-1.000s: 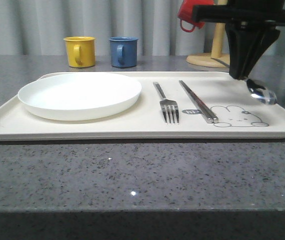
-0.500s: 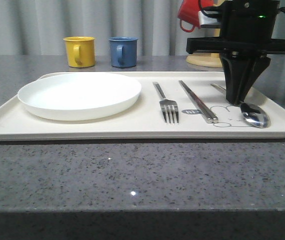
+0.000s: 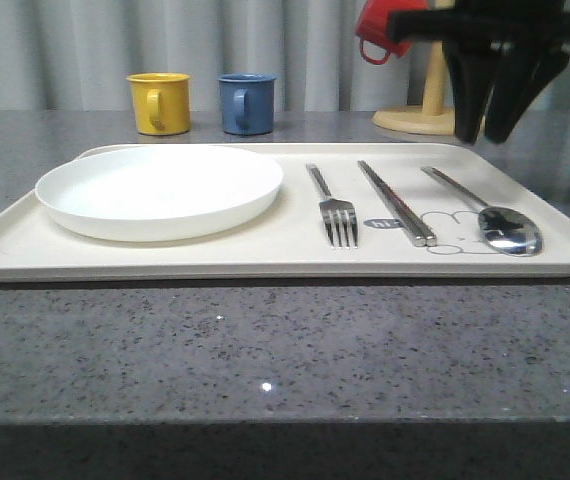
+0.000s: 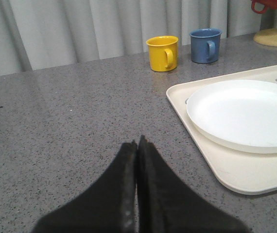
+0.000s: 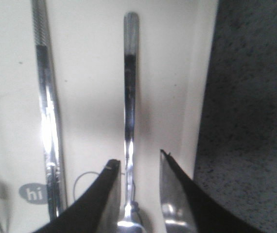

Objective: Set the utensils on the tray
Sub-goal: 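Open the right gripper and raise it away from the spoon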

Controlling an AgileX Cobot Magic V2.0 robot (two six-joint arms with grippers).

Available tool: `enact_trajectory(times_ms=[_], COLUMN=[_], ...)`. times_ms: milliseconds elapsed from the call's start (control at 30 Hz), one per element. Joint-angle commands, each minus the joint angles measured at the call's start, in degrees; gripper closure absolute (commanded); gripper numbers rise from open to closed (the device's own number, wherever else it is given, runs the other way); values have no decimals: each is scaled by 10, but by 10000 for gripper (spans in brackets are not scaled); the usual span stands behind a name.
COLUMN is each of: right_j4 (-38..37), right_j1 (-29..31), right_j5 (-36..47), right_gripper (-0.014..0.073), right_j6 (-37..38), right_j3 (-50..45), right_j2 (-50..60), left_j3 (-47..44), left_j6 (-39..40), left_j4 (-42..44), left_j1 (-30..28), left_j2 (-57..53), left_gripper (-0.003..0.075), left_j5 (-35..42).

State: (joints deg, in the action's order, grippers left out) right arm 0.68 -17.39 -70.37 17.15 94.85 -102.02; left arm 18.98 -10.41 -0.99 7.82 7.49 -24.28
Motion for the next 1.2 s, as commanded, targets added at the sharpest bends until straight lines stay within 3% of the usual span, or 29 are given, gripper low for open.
enact_trajectory(times_ms=[0,133,367,833,1000,1167], right_j4=[-7,-2,-1,-35,-66,-68], right_j1=[2,2,2,2,2,2], right_j5=[-61,-61,12,363,467,492], right_gripper=[354,414,667,666,666,666], right_j6=[-38,-83,-84,-84,-84,-84], right_j3=[23,2,-158,-593,-687,-720], right_j2=[84,140,274,656,814,904], left_j3=[15,15,15,15,15,15], left_j6=[5,5,5,5,5,5], left_j4=[-7,-7,-7,-7,-7,-7], left_j1=[3,3,3,3,3,3], left_j2=[5,5,5,5,5,5], left_gripper=[738,738,738,738,738,738], left_j5=[49,49,49,49,49,49])
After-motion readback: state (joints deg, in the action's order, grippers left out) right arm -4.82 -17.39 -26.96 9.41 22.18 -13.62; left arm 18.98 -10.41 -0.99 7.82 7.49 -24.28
